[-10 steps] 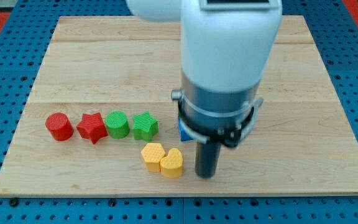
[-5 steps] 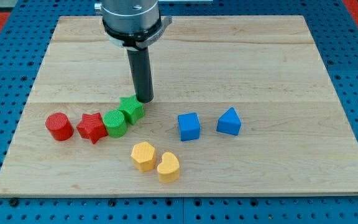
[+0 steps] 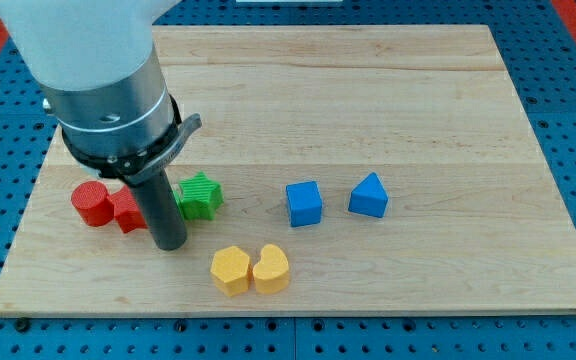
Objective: Place the green star at the top center of the board
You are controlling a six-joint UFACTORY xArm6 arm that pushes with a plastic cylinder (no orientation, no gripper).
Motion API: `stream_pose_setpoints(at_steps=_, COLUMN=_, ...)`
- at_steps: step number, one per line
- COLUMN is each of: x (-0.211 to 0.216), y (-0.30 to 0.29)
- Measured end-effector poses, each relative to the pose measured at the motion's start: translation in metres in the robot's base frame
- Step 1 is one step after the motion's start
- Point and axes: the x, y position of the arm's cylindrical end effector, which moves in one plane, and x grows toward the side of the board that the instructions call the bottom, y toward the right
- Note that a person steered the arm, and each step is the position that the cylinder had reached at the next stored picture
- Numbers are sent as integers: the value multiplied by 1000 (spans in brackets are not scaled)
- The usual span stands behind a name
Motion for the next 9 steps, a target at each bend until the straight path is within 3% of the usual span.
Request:
stream_pose_setpoints(at_steps=3, x=-66, y=6)
stream_pose_setpoints(at_steps=5, x=-28, y=42)
stream_pose_setpoints(at_steps=6, x=-71, y=67)
stream_pose_setpoints(at_steps=7, x=-146, y=59)
stream_pose_setpoints(at_steps=8, x=-136, y=58)
stream_pose_setpoints(at_steps=9, x=-100, y=21)
